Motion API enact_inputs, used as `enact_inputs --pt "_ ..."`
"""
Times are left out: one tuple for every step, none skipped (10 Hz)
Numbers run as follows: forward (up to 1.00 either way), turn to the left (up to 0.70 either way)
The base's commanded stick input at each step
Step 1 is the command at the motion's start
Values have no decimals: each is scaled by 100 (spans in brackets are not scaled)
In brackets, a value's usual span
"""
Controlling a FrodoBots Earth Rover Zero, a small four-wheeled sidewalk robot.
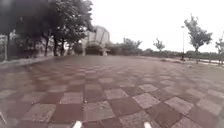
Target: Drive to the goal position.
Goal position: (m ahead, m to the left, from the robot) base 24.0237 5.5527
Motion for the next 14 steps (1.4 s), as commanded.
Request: enact_inputs --pt "50 0" --pt "50 0" --pt "50 0" --pt "50 0" --pt "50 0" --pt "50 16" --pt "50 42" --pt "50 50" --pt "50 50" --pt "50 45" --pt "50 18" --pt "50 0" --pt "50 0" --pt "50 0"
